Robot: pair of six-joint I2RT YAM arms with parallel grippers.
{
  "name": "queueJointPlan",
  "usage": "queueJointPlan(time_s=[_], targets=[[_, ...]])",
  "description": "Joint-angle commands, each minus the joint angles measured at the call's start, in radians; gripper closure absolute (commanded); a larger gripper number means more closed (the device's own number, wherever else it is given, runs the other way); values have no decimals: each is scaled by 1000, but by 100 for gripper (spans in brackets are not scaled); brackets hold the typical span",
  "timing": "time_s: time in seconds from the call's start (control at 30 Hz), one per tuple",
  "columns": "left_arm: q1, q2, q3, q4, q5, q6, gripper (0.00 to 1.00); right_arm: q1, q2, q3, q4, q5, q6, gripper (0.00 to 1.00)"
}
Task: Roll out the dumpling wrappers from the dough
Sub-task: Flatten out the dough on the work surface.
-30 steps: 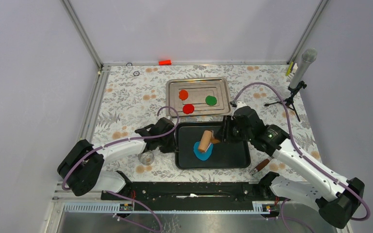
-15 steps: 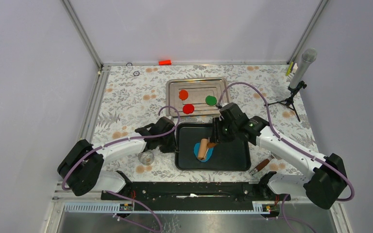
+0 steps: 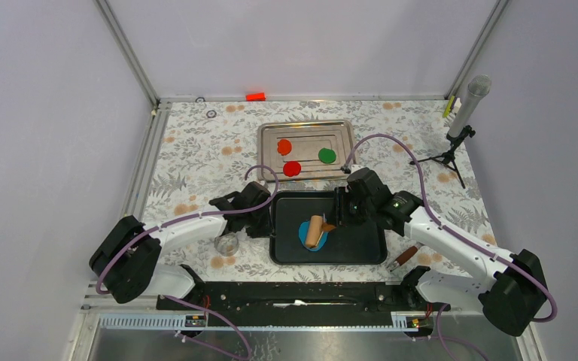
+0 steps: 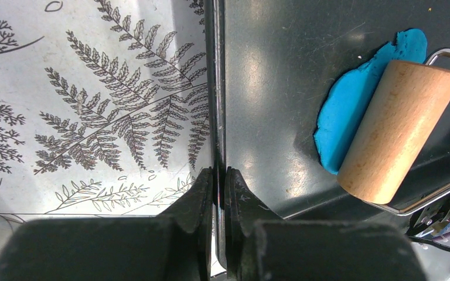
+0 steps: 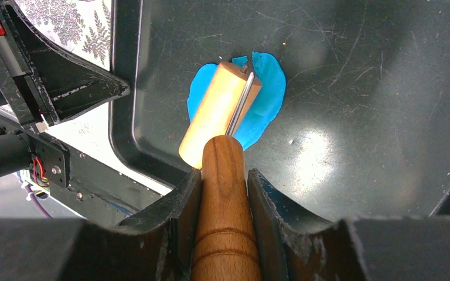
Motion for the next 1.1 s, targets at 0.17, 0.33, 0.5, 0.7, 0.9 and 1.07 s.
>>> queueJointPlan(time_s=[0.17, 0.33, 0.5, 0.7, 0.9, 1.07], targets=[[-3, -38, 32, 53, 33, 23, 100, -32, 36, -32, -197, 182, -47, 100], [10, -47, 18, 53, 31, 24, 100, -68, 22, -28, -218, 180, -45, 100], [29, -58, 6, 53, 35, 28, 100, -90, 20, -22, -228, 171, -47, 100], [47, -68, -7, 52, 37, 33, 100, -96, 27, -16, -236, 173, -49, 100], [65, -77, -21, 51, 36, 36, 100, -102, 24, -15, -240, 181, -48, 100], [74, -79, -30, 66, 52, 38, 100, -104, 28, -14, -244, 181, -45, 100]])
